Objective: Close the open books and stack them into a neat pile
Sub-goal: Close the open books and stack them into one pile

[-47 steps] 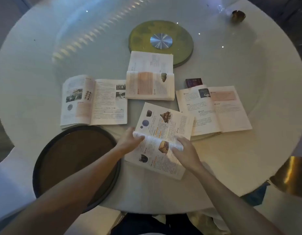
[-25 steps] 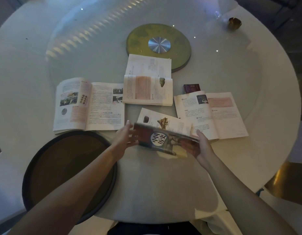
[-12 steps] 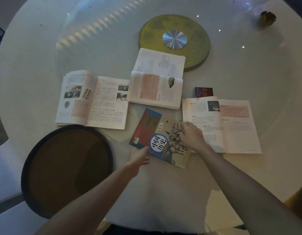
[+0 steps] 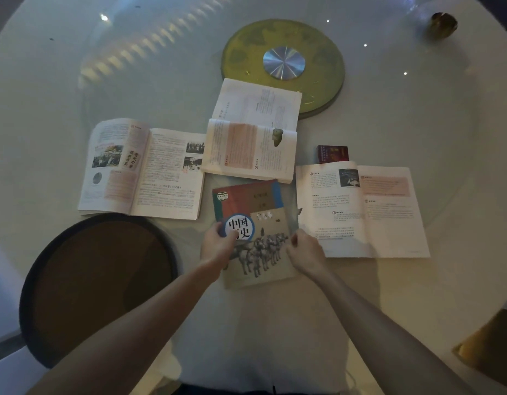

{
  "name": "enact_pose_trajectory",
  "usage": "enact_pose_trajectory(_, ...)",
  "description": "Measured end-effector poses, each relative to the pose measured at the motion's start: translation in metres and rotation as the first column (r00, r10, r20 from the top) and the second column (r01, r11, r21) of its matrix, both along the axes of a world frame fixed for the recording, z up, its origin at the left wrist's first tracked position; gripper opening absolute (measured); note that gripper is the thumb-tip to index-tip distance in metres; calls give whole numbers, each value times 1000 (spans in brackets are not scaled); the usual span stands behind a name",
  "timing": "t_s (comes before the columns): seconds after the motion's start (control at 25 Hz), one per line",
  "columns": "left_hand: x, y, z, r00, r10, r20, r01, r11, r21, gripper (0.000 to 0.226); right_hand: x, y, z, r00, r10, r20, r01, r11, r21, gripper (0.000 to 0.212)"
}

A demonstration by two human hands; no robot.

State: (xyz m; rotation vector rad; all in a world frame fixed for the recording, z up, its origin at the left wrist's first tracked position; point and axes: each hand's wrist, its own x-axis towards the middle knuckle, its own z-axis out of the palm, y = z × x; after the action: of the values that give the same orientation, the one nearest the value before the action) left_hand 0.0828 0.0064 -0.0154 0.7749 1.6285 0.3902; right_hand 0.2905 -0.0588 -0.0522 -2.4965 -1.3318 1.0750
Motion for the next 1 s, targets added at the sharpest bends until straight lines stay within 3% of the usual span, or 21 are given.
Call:
enact_pose_trajectory(0.24,-6,3,1,988,-113,-106,121,990,72,33,-10,-10,-3,993,-54,-106,54,999,-2,4)
enact_pose_trajectory(0.4,6,1,4,953,-196,-229,232,962,142,41,0,-14,4,982,-23,-187,26,1000,15,20)
enact_pose_trajectory(0.52,36,1,5,901,-260,-347,356,901,249,56,26,-16,18,980,-36,-194,55,994,96,25)
enact_pose_trajectory(0.6,66,3,7,902,-301,-310,388,880,274,57,55,-18,30,978,-116,-173,149,970,193,22)
enact_pose_trajectory(0.8,143,3,6,881,-436,-183,459,882,106,59,149,-35,42,932,-355,-76,358,860,364,24)
enact_pose_trajectory(0.92,179,-4,0,896,-397,-198,401,916,-24,32,204,-56,33,866,-499,37,469,836,285,43)
enact_pose_trajectory(1.0,197,-11,-3,911,-357,-207,356,934,-42,40,233,-71,24,819,-569,71,544,810,217,52)
